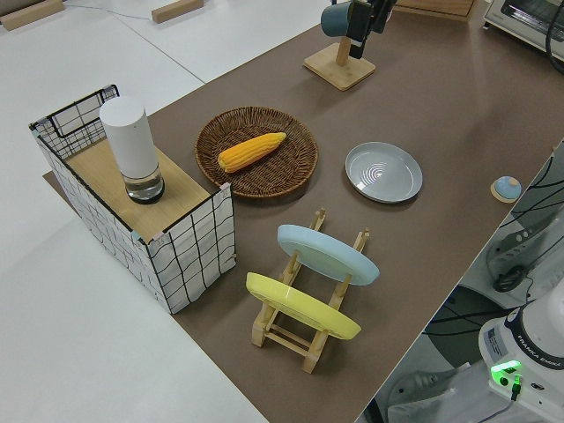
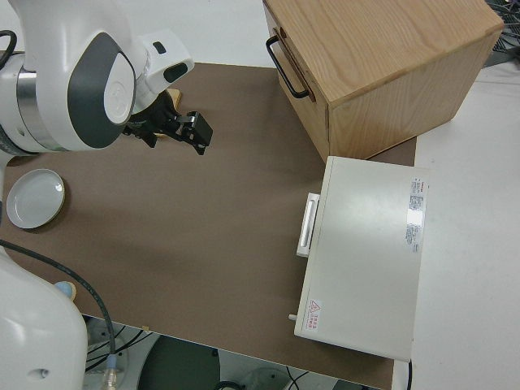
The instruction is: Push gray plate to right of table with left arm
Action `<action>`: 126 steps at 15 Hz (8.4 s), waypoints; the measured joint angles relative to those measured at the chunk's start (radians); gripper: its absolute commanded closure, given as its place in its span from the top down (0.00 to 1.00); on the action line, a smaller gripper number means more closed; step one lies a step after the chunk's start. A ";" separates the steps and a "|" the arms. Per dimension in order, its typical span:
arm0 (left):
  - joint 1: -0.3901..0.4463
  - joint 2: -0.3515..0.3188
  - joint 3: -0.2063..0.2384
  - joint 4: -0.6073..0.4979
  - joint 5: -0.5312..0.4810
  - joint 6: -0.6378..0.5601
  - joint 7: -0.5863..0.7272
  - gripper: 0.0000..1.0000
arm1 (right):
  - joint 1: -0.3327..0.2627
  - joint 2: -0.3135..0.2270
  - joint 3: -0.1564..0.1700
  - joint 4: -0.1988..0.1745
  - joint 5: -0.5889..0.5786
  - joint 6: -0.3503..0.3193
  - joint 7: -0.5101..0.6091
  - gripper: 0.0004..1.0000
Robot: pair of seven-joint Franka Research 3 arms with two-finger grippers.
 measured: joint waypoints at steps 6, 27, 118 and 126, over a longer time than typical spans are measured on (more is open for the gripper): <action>0.010 0.002 0.000 -0.017 0.001 -0.003 0.000 0.99 | 0.000 0.000 0.000 0.000 0.000 0.000 0.000 1.00; 0.012 0.020 0.037 -0.532 0.008 0.387 0.159 0.99 | 0.000 0.000 0.000 0.000 0.000 0.000 0.000 1.00; -0.639 0.259 -0.072 -0.514 -0.393 0.905 -0.391 0.99 | 0.000 0.000 0.000 0.000 0.000 0.000 0.000 1.00; -0.447 0.078 -0.004 -0.448 -0.283 0.454 -0.240 0.99 | 0.000 0.000 0.000 0.000 0.000 0.000 0.000 1.00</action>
